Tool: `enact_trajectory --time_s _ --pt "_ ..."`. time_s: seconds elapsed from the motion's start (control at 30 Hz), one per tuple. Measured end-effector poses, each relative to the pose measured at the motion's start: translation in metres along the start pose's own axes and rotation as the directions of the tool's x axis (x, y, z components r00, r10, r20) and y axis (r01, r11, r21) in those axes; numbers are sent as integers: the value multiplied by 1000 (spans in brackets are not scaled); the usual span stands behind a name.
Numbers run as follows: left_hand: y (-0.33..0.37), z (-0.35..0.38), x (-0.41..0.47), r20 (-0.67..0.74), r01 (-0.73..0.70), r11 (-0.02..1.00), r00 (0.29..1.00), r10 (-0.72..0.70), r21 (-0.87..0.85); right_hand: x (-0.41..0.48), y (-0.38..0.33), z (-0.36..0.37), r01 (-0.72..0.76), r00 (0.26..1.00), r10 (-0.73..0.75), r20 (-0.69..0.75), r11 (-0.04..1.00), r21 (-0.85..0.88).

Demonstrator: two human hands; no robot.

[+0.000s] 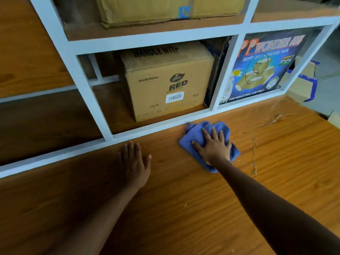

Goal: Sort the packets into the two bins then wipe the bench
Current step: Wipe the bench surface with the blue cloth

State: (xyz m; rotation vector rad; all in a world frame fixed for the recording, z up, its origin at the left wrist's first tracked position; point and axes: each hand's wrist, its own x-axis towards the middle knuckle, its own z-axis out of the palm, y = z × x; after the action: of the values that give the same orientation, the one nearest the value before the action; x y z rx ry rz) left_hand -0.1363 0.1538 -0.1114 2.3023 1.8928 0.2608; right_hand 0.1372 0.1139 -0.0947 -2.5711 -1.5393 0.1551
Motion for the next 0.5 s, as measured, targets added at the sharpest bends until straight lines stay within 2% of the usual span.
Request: enact_trajectory --time_s 0.07,0.13,0.2,0.27,0.33,0.37,0.43,0.47,0.5 --pt "1 0 1 -16 -3 1000 1000 3 16 28 -12 0 -226 974 226 12 973 53" --pt "1 0 2 -26 -3 999 1000 4 32 45 -35 2 -369 929 368 28 927 64" --pt "1 -2 2 -31 -9 999 999 10 40 46 -72 6 -353 935 350 61 934 45" --pt "1 -4 2 -18 -16 999 1000 17 47 30 -113 15 -174 980 170 104 985 22" --pt "-1 -6 0 4 -13 999 1000 13 30 6 -131 23 41 993 -42 113 999 4" --pt "-4 -8 -1 11 -21 999 1000 21 24 -2 -125 23 164 981 -162 110 986 -8" --pt "-16 -12 -6 42 -68 997 997 67 28 -3 -91 16 439 893 -431 130 898 -40" --pt "-26 -14 -10 61 -108 994 993 106 31 2 -69 12 528 845 -516 141 848 -56" --pt "-40 -17 -13 77 -145 989 987 142 33 7 -48 9 541 838 -529 136 838 -68"
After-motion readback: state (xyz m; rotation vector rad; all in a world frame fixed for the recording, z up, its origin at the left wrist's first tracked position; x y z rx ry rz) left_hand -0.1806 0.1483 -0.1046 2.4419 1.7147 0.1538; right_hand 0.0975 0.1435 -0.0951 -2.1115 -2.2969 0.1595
